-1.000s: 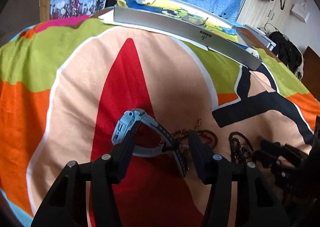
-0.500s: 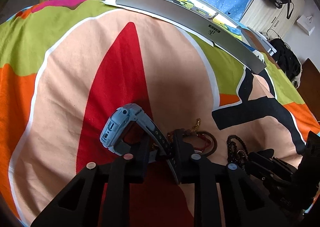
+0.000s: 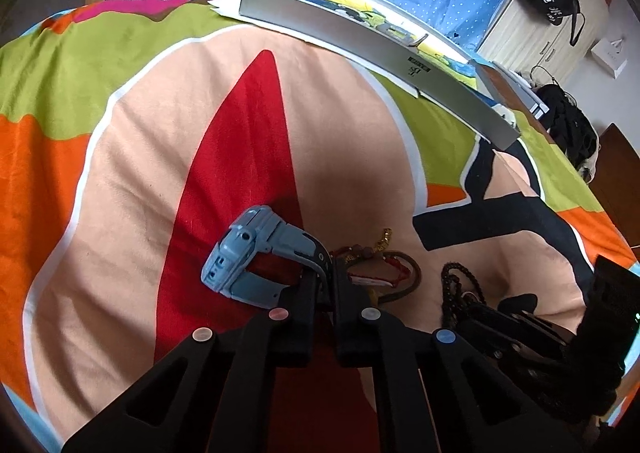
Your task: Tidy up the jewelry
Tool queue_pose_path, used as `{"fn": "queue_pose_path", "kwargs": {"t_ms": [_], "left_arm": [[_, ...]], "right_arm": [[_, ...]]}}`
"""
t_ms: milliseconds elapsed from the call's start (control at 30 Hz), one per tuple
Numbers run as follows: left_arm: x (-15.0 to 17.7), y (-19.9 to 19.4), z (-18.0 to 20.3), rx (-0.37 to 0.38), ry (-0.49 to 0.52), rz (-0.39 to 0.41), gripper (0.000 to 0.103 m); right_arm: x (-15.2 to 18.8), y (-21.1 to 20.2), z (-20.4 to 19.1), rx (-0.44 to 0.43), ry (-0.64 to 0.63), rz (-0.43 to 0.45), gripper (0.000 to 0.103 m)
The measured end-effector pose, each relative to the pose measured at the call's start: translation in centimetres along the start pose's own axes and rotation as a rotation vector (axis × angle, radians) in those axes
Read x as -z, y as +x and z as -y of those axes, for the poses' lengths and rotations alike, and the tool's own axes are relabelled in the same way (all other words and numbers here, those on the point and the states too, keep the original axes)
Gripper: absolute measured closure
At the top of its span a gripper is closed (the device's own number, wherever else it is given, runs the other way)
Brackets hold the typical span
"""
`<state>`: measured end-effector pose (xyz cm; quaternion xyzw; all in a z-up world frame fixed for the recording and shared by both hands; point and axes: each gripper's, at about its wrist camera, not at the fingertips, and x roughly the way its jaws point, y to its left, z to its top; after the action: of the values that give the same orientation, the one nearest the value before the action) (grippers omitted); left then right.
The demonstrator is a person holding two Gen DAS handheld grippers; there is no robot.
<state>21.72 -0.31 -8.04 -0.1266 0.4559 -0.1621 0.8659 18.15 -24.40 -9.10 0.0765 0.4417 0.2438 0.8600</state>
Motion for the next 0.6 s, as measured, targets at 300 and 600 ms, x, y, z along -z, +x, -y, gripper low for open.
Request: {"fn": "queue_pose_path", "kwargs": {"t_ms": [300,600], "left_arm": [[0.9,-2.5,1.4,0.024,0.026,0.019,0.101],[1.3,-4.6,3.5,0.075,0.059,0.033,0.101]], "right_arm": [[-0.1,-1.8,-0.3,-0.004,0.013,0.057,0.094],[-0.5,-6.3,0.3,-0.040,0.091,0.189,0.098]]}}
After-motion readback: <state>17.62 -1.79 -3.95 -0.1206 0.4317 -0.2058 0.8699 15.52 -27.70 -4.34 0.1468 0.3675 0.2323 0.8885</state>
